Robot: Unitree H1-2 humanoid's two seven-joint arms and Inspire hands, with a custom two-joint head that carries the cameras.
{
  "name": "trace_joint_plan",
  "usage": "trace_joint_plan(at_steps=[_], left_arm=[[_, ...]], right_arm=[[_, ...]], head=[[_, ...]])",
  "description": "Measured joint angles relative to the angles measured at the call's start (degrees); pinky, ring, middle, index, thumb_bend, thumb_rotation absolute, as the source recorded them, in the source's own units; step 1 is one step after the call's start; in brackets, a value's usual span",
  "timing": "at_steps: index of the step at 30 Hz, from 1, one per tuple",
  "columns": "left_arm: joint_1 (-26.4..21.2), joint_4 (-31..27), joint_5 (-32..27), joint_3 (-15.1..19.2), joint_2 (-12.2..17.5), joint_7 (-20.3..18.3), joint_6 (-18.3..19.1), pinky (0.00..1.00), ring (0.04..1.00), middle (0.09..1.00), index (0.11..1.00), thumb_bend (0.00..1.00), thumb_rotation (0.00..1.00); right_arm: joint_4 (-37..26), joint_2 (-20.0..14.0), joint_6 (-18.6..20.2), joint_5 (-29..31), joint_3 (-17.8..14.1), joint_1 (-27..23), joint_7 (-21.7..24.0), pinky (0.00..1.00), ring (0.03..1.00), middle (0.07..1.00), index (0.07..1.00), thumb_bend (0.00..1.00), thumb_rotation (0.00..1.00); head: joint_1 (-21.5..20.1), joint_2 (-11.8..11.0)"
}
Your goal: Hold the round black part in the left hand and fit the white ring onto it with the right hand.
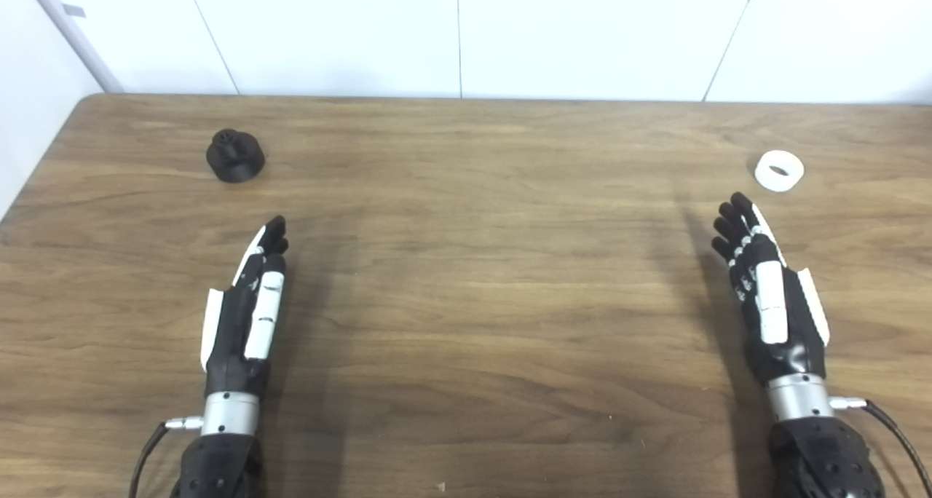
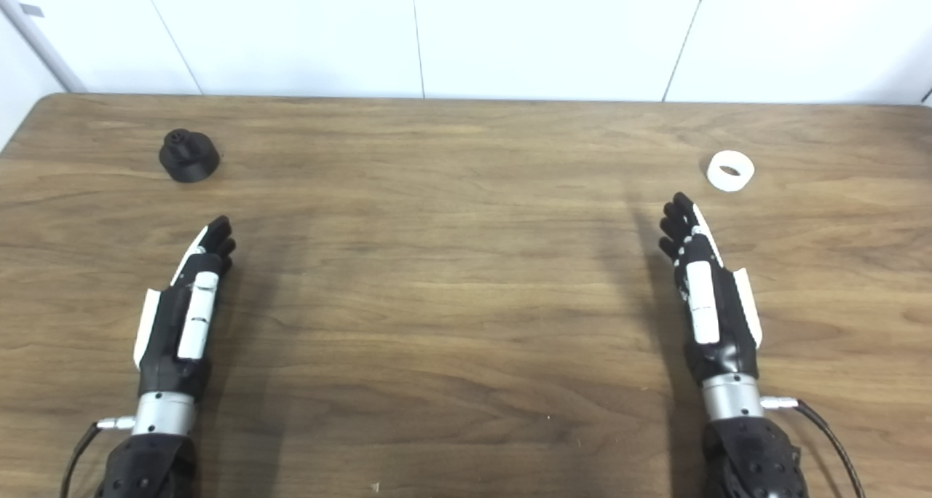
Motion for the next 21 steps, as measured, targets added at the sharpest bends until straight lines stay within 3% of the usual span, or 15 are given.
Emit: trace_joint_plan(at_steps=[3, 4, 10, 21], left_arm=[[0.0, 0.1, 0.8, -0.4, -0.1, 0.1, -1.0, 0.98, 0.956, 0.958, 0.937, 0.51, 0.87], [0.0, 0.2, 1.1, -0.5, -0.2, 0.2, -1.2, 0.98, 0.955, 0.957, 0.936, 0.51, 0.87], [-0.1, 0.5, 3.0, -1.1, -0.5, 0.9, -1.7, 0.99, 0.959, 0.954, 0.934, 0.52, 0.88], [-0.4, 0.9, 5.4, -2.5, -0.7, 2.6, -3.5, 0.99, 0.969, 0.963, 0.939, 0.49, 0.9]], right_arm=[[0.5, -0.3, -1.7, 0.6, -0.1, -0.1, 0.2, 0.94, 0.938, 0.949, 0.956, 0.52, 1.0], [0.9, -0.5, -2.1, 1.0, -0.2, -0.3, 0.5, 0.95, 0.94, 0.951, 0.957, 0.52, 1.0], [3.1, -2.5, -4.4, 1.9, -0.5, -1.4, 1.3, 0.97, 0.954, 0.961, 0.964, 0.5, 1.0], [4.9, -3.9, -4.4, 4.3, -1.3, -2.4, 2.4, 1.0, 0.97, 0.972, 0.978, 0.49, 1.0]], head=[[1.9, -1.6], [4.1, -3.1], [7.4, -5.6], [8.9, -6.4]])
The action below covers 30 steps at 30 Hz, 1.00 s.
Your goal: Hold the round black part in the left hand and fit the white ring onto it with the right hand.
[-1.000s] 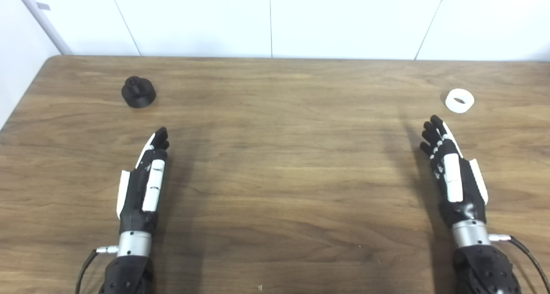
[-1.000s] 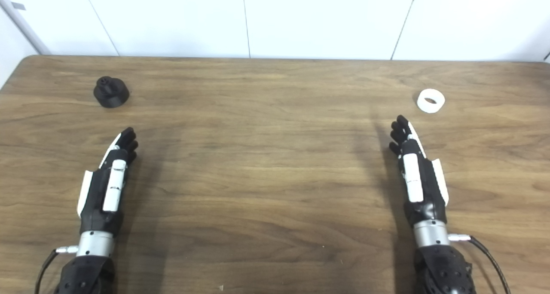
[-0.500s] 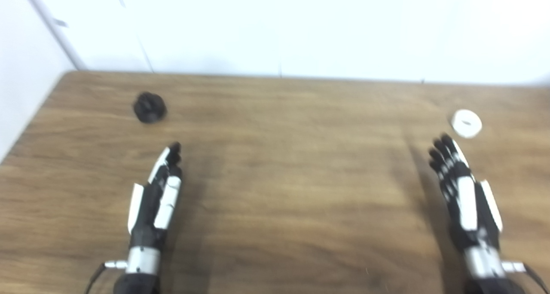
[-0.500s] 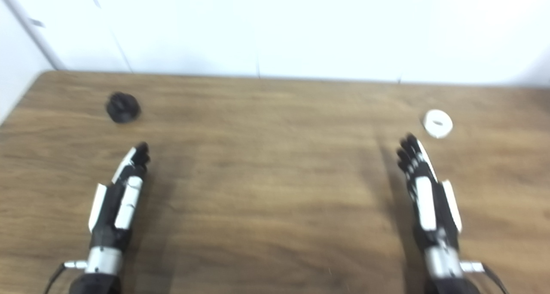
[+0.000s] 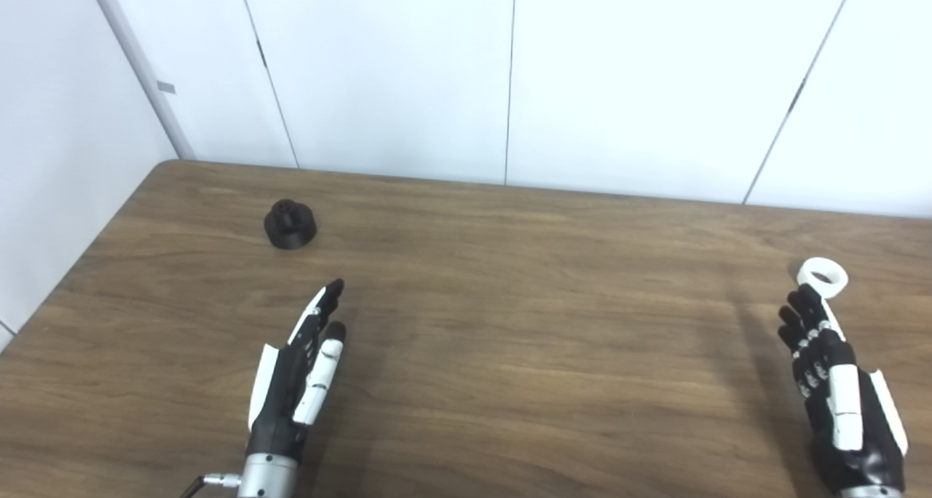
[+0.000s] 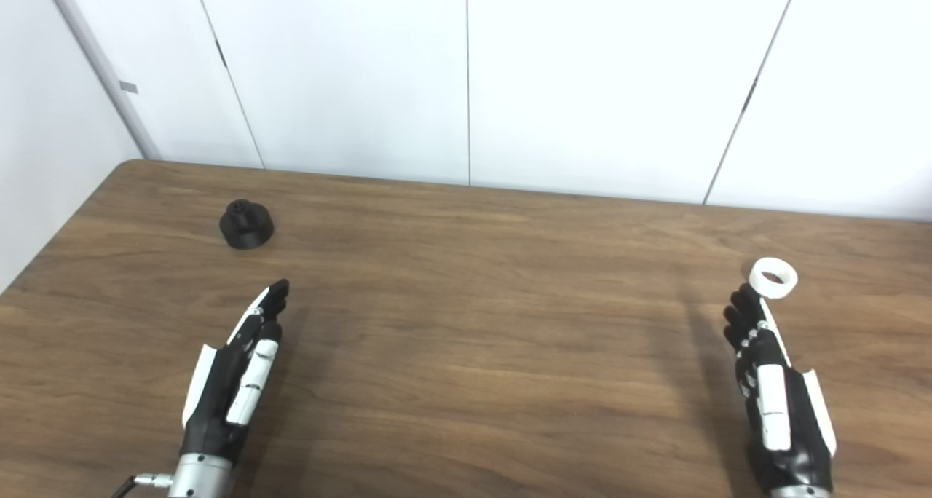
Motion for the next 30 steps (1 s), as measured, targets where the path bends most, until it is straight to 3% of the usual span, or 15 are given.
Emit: trace_joint_plan(at_steps=[6, 13, 16, 19, 24, 30], left_arm=[[0.0, 0.1, -0.1, 0.0, 0.0, 0.1, 0.0, 0.98, 0.963, 0.961, 0.937, 0.47, 0.84], [0.1, -0.6, -0.8, 0.8, 0.1, 1.0, 0.8, 0.93, 0.951, 0.959, 0.949, 0.55, 0.51], [0.4, -2.2, 0.9, 1.4, 0.5, 1.2, 5.7, 0.95, 0.971, 0.977, 0.969, 0.62, 0.48], [0.6, -7.5, 3.5, 2.1, 1.6, 0.2, 12.3, 0.95, 0.972, 0.974, 0.967, 0.66, 0.38], [0.5, -10.8, 7.2, 3.9, 2.9, -0.1, 19.7, 0.96, 0.982, 0.965, 0.956, 0.76, 0.29], [-4.9, -13.9, 11.2, 5.6, 7.3, -1.4, 26.4, 0.96, 0.974, 0.975, 0.949, 0.87, 0.22]], right_arm=[[0.0, 0.0, -0.2, -0.2, 0.0, 0.0, 0.0, 0.98, 0.954, 0.959, 0.966, 0.48, 1.0], [-0.1, 0.0, -0.3, -0.7, 0.0, 0.0, -0.2, 0.94, 0.938, 0.953, 0.96, 0.52, 1.0], [-0.1, 0.0, -0.3, -1.0, -0.1, 0.0, -0.2, 0.92, 0.924, 0.943, 0.951, 0.53, 0.98], [-0.1, 0.0, -0.5, -1.7, -0.1, 0.1, -0.3, 0.91, 0.918, 0.936, 0.941, 0.51, 0.95], [0.2, -0.3, -1.7, -2.4, -0.1, 0.4, -0.3, 0.89, 0.922, 0.936, 0.944, 0.49, 0.95], [0.3, -0.6, -1.7, -3.4, -0.1, 0.6, -0.3, 0.9, 0.922, 0.936, 0.939, 0.54, 0.9]], head=[[-1.6, 0.2], [-3.3, 0.8], [-3.4, 0.9], [-3.4, 0.9], [-3.4, 0.9], [-3.5, 1.1]])
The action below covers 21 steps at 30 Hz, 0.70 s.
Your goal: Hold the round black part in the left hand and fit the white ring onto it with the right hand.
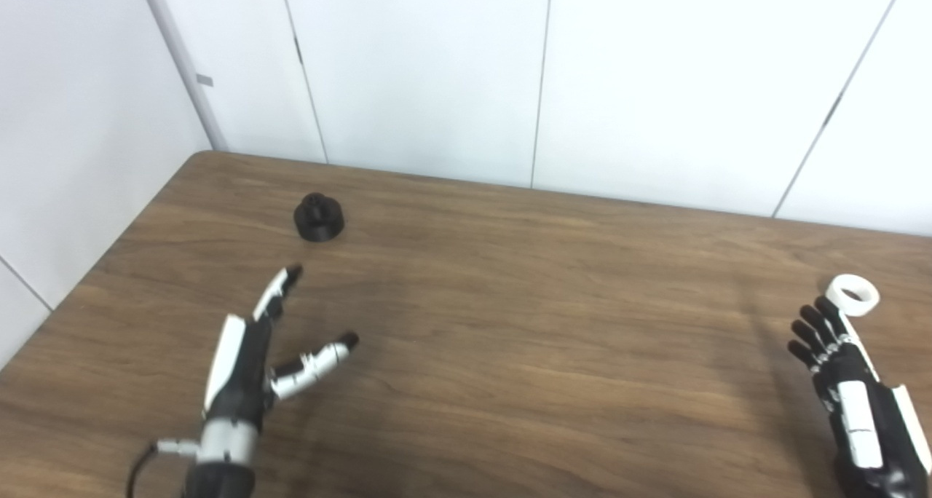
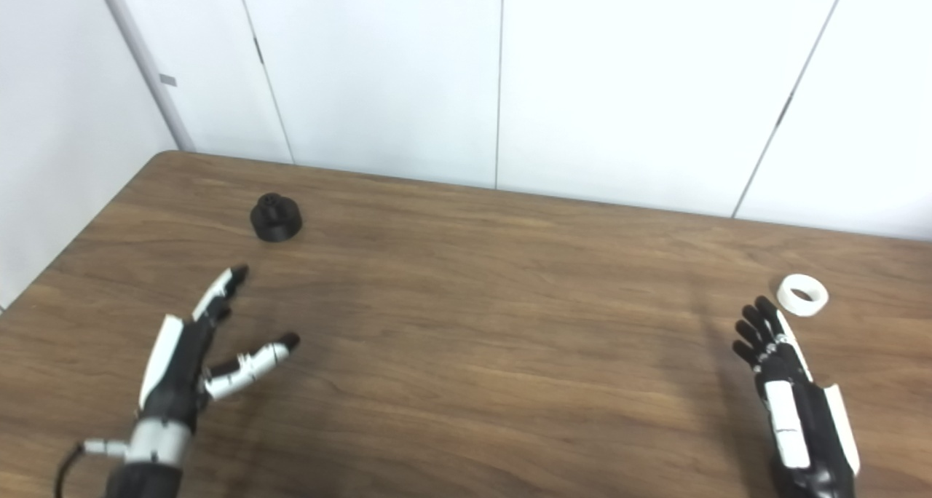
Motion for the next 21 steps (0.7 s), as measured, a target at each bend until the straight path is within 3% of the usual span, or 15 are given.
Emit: trace_joint_plan(at_steps=[6, 13, 21], left_arm=[[-6.2, -1.5, 2.5, 0.6, 3.4, -2.3, 7.8, 0.99, 0.982, 0.962, 0.937, 0.89, 0.24], [-8.9, 1.9, 7.7, 0.3, 8.5, -3.3, 9.3, 0.95, 0.967, 0.961, 0.927, 0.88, 0.33], [-14.6, 9.9, 11.3, -1.0, 11.8, -3.4, 9.5, 0.95, 0.996, 0.956, 0.894, 0.88, 0.31]], right_arm=[[0.0, 0.0, 0.0, -0.1, 0.0, -0.2, 0.0, 0.9, 0.916, 0.934, 0.941, 0.53, 0.91], [0.0, 0.0, 0.0, -0.4, 0.0, -0.1, 0.0, 0.89, 0.912, 0.931, 0.942, 0.52, 0.91], [0.0, 0.0, 0.1, 0.0, 0.0, 0.0, 0.0, 0.88, 0.911, 0.931, 0.938, 0.53, 0.91]], head=[[-0.1, 0.1], [0.0, 0.4], [0.0, 0.4]])
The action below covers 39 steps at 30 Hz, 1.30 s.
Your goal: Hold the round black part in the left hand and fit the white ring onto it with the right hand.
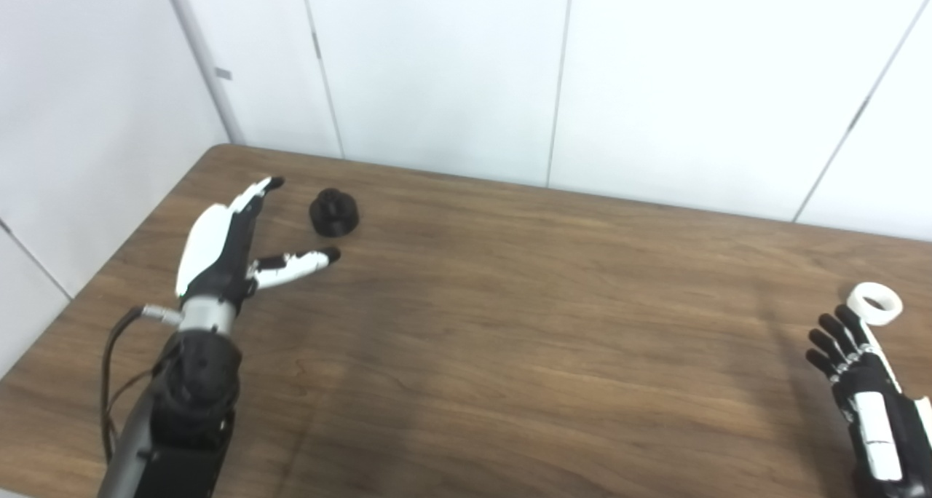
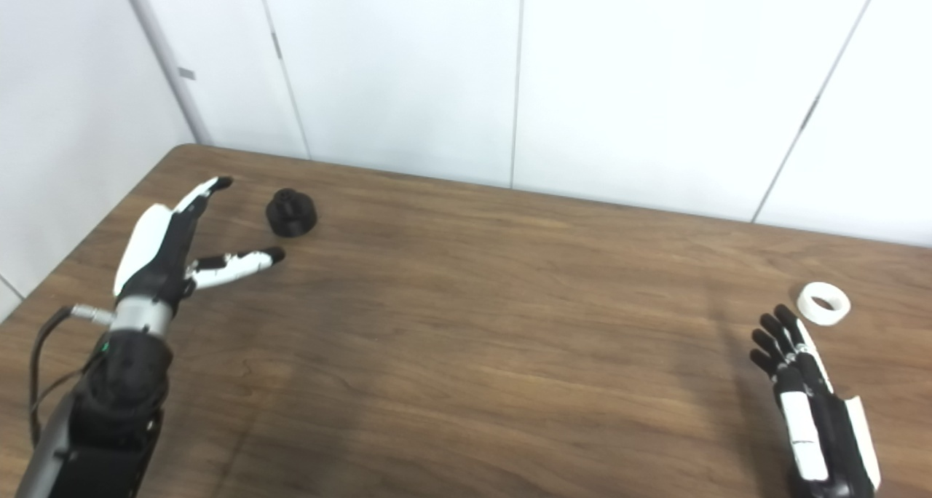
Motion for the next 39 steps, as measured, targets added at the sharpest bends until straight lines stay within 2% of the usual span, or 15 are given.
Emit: trace_joint_plan(at_steps=[3, 6, 14, 19, 28, 35, 39], left_arm=[[-2.2, 4.1, 1.5, -0.8, 0.7, 0.1, 0.0, 0.95, 1.0, 0.956, 0.888, 0.89, 0.33], [-4.0, 6.8, 2.8, -1.7, 1.0, 0.2, 0.0, 1.0, 1.0, 0.948, 0.882, 0.88, 0.32], [-8.6, 15.4, 5.7, -4.5, 1.4, 0.5, 0.0, 1.0, 1.0, 0.953, 0.87, 0.9, 0.31], [-11.7, 19.7, 6.3, -5.2, 2.1, 0.5, 0.3, 1.0, 1.0, 0.959, 0.88, 0.9, 0.31], [-14.5, 27.6, 6.4, -7.2, 2.2, 1.8, 0.3, 1.0, 1.0, 0.963, 0.899, 0.92, 0.34], [-17.6, 31.7, 6.4, -8.9, 3.2, 1.9, 0.4, 1.0, 1.0, 0.959, 0.902, 0.93, 0.35], [-19.4, 32.6, 6.3, -9.6, 3.6, 0.4, 0.5, 1.0, 1.0, 0.957, 0.897, 0.95, 0.37]], right_arm=[[-0.1, 0.0, 0.2, 0.2, 0.0, 0.0, 0.0, 0.88, 0.91, 0.931, 0.94, 0.54, 0.92], [-0.1, 0.0, 0.2, 0.2, 0.0, 0.1, 0.0, 0.89, 0.909, 0.93, 0.942, 0.53, 0.91], [-0.1, -0.1, 0.2, 1.1, 0.0, 0.1, 0.3, 0.9, 0.908, 0.931, 0.943, 0.54, 0.9], [-0.2, -0.1, 0.2, 1.2, 0.1, 0.1, 0.5, 0.89, 0.906, 0.929, 0.941, 0.56, 0.9], [-0.6, -0.1, 0.2, 1.1, 0.1, 0.4, 0.5, 0.89, 0.908, 0.929, 0.94, 0.56, 0.9], [-0.8, -0.2, 0.2, 1.2, 0.1, 0.5, 1.0, 0.88, 0.904, 0.927, 0.93, 0.58, 0.9], [-0.9, -0.2, 0.2, 1.0, 0.1, 0.6, 1.0, 0.89, 0.907, 0.927, 0.931, 0.58, 0.91]], head=[[-0.1, 0.1], [-0.2, 0.2], [-0.2, 0.4], [-0.3, 0.4], [-0.6, 0.6], [-1.0, 0.7], [-1.1, 0.7]])
